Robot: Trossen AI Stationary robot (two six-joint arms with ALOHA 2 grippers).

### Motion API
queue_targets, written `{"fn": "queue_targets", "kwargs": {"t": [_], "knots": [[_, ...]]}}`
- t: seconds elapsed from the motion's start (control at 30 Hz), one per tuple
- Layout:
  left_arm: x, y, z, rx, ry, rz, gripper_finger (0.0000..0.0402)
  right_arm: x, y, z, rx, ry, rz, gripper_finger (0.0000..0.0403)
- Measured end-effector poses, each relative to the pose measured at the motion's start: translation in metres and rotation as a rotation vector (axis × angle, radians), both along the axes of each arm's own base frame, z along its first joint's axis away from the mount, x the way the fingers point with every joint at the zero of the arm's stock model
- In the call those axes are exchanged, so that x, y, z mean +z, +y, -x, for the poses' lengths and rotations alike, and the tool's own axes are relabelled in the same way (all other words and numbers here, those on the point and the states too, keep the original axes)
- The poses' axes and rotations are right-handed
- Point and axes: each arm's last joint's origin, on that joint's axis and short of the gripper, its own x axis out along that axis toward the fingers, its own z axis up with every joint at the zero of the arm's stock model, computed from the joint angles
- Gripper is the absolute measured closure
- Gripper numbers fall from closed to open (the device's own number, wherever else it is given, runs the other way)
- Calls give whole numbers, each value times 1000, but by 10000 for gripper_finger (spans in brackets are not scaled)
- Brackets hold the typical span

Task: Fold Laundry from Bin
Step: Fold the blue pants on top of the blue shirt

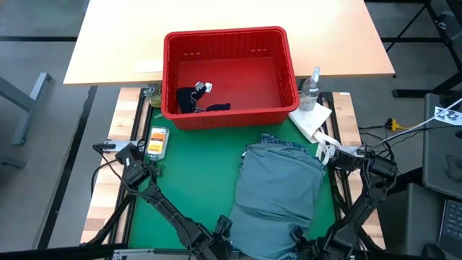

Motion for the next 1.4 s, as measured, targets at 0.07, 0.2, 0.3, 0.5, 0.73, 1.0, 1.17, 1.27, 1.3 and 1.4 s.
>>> {"fn": "queue_targets", "kwargs": {"t": [0.07,0.2,0.3,0.5,0.73,1.0,1.17,1.27,1.3,1.4], "knots": [[0,2,-1,6,4,2,186,0,0,0,0,-1,-3,304],[-1,7,-5,22,19,22,227,0,0,0,-2,-7,-3,304],[-1,9,-8,61,23,45,286,0,1,0,-5,-9,-6,304],[3,15,-12,113,88,167,389,6,4,-3,-38,-24,-7,321],[41,19,-9,121,39,242,394,38,16,-9,-40,-11,36,386],[80,30,-6,132,-32,296,394,84,19,-12,-83,-51,172,373],[102,42,-8,150,-75,328,394,106,8,-9,-188,-39,283,370],[116,55,-11,174,-102,342,394,113,1,-3,-265,3,343,380],[120,60,-12,185,-111,347,394,115,-2,0,-296,16,366,383],[129,74,-18,213,-134,353,394,121,-11,11,-428,38,423,388]]}}
